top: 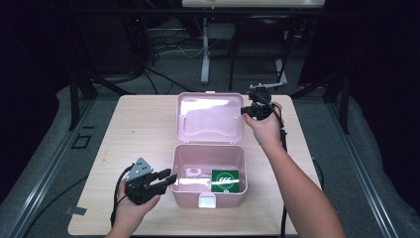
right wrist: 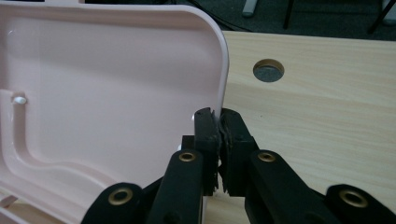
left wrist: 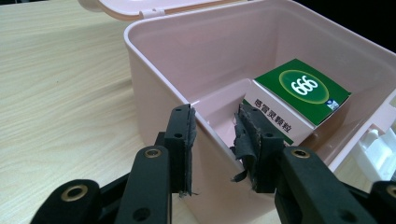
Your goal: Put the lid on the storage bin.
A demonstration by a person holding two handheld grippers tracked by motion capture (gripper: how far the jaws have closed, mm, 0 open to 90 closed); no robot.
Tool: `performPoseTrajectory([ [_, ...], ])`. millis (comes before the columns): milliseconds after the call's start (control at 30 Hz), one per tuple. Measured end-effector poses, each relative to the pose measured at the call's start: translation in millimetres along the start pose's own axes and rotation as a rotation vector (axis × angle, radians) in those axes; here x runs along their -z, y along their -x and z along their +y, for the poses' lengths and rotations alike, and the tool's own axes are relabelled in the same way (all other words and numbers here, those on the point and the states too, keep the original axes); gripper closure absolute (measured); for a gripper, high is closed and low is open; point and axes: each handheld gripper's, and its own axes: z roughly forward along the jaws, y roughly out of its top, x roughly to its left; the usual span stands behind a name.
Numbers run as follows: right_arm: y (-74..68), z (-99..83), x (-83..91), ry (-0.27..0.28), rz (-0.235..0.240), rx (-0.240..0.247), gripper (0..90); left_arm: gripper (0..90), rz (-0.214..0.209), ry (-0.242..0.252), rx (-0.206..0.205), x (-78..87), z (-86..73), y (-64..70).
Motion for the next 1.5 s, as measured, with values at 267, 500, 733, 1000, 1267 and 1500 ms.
performPoseTrajectory([
  [267,-3.2,-4.4,22.9,0.039,0.035,0.028,87.1,66.8,0.005,-0.008,-0.001,0.2,0.5,0.2],
  [500,-5.4,-10.0,35.5,0.071,0.048,0.060,87.2,66.8,0.005,0.000,0.002,-0.1,-0.2,0.4],
  [733,-7.4,-15.1,44.6,0.094,0.060,0.077,87.3,66.8,0.003,0.004,0.005,-0.1,-0.5,0.2],
  [1000,-10.4,-20.3,54.1,0.098,0.057,0.109,87.3,66.7,0.001,0.002,0.007,-0.4,-0.4,-0.1],
  [1267,-13.3,-27.7,63.1,0.121,0.058,0.137,87.5,66.7,0.003,0.003,0.006,-0.5,-0.3,0.1],
  [1500,-16.1,-33.6,70.1,0.135,0.056,0.167,87.5,66.7,0.005,0.002,0.007,-0.5,-0.2,0.4],
])
